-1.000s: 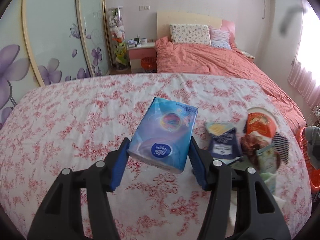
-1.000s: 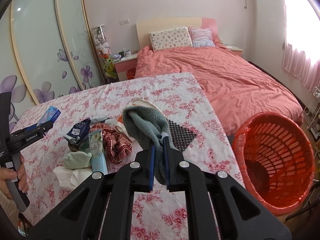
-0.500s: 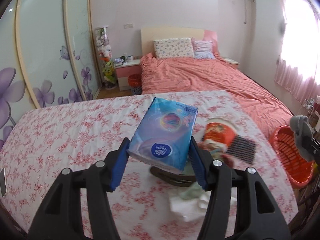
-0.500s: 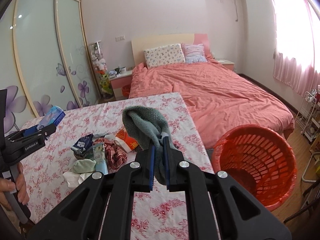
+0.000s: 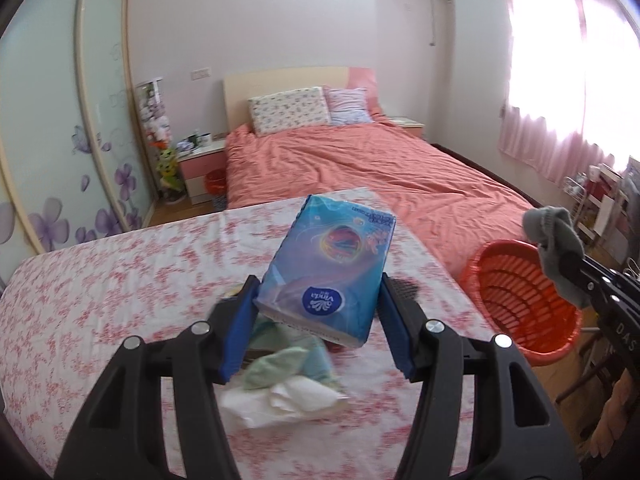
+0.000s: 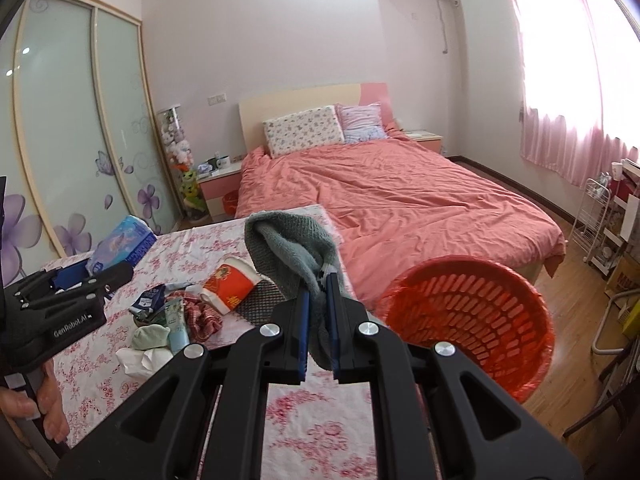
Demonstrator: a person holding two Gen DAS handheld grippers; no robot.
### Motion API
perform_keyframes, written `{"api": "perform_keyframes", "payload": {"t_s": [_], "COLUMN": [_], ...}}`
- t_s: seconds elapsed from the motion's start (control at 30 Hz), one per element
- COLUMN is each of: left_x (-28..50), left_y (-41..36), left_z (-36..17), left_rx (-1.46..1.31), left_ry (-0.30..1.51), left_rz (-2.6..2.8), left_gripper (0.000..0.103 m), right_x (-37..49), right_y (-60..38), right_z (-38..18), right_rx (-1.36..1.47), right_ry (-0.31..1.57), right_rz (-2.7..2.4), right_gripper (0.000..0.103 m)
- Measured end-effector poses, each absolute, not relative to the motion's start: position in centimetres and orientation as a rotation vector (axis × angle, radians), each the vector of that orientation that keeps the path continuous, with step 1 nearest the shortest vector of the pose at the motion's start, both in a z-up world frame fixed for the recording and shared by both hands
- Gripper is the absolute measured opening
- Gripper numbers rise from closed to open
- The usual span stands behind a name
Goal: Collect trash
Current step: 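Carry the tissue pack and sock over the basket and release both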
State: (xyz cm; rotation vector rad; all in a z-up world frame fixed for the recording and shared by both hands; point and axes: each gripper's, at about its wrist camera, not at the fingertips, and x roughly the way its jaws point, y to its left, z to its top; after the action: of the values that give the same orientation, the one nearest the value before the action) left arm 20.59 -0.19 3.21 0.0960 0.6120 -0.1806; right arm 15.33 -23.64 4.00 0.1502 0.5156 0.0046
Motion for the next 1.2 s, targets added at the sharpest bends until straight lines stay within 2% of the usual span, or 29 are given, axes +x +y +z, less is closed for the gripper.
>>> {"api": "perform_keyframes", "payload": {"t_s": [0.5,1.07,1.2], "left_x": [19.2,23.4,24.9], "left_y": [-11.1,-23.2,-24.4], "left_z": [2.9,-4.4,-6.2], "left_rx": [0.084,0.134,0.147], "left_ry": [0.613,0.736,0.775], "left_rz": [-0.42,-0.582,-0.578], "left_gripper": [0.057,0.057,0.059], "right_x": [13.4,16.9,17.8], "right_y": [-32.2,-39.6,-40.2], "right_z": [3.5,-2.0,-3.4], "right_rx": [0.287,0.436,0.451], "right_ry": [0.472,0.547,0.581], "right_rz": [-0.104,-0.186,-0.178], "right_gripper": [0.008,0.008,0.012]}}
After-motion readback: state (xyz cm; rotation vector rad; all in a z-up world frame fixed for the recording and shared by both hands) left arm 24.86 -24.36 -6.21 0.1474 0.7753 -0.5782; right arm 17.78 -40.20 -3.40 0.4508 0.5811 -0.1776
